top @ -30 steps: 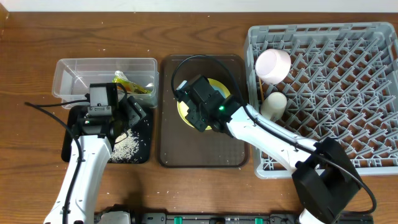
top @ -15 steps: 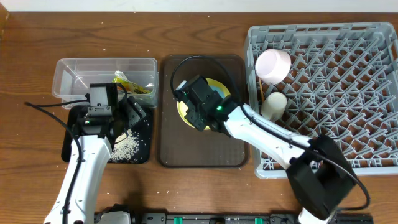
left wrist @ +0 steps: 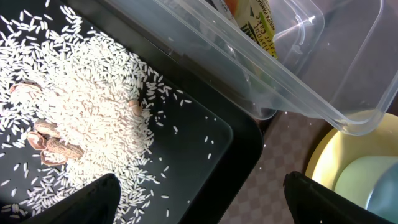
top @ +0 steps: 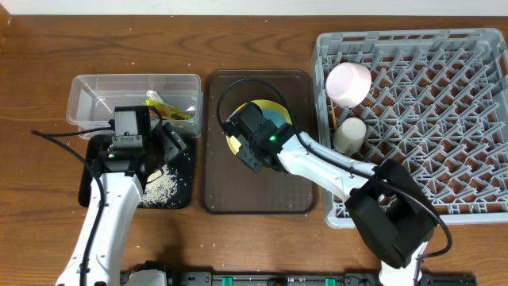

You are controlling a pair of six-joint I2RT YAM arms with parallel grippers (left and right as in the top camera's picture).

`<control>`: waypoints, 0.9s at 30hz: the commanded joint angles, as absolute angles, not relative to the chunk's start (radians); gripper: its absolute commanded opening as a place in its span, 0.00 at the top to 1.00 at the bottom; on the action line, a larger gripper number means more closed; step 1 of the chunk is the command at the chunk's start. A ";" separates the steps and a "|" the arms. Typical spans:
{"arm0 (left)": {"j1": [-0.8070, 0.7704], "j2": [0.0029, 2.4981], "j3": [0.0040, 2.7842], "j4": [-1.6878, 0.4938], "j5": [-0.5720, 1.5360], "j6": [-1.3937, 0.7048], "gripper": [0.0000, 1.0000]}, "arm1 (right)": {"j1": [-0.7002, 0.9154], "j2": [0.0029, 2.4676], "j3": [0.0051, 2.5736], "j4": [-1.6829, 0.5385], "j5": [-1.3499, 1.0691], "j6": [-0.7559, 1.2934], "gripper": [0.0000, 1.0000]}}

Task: Sort waste into correct bins and load items into the dishwasher rack
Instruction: 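Lift the blue bowl off the yellow plate with the right gripper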

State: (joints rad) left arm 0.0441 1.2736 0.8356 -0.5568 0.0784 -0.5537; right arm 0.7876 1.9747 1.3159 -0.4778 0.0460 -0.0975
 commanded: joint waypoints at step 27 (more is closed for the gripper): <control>0.047 1.267 0.830 -0.558 0.067 -0.559 0.13 | 0.708 1.698 1.456 -0.717 -0.149 -0.052 0.99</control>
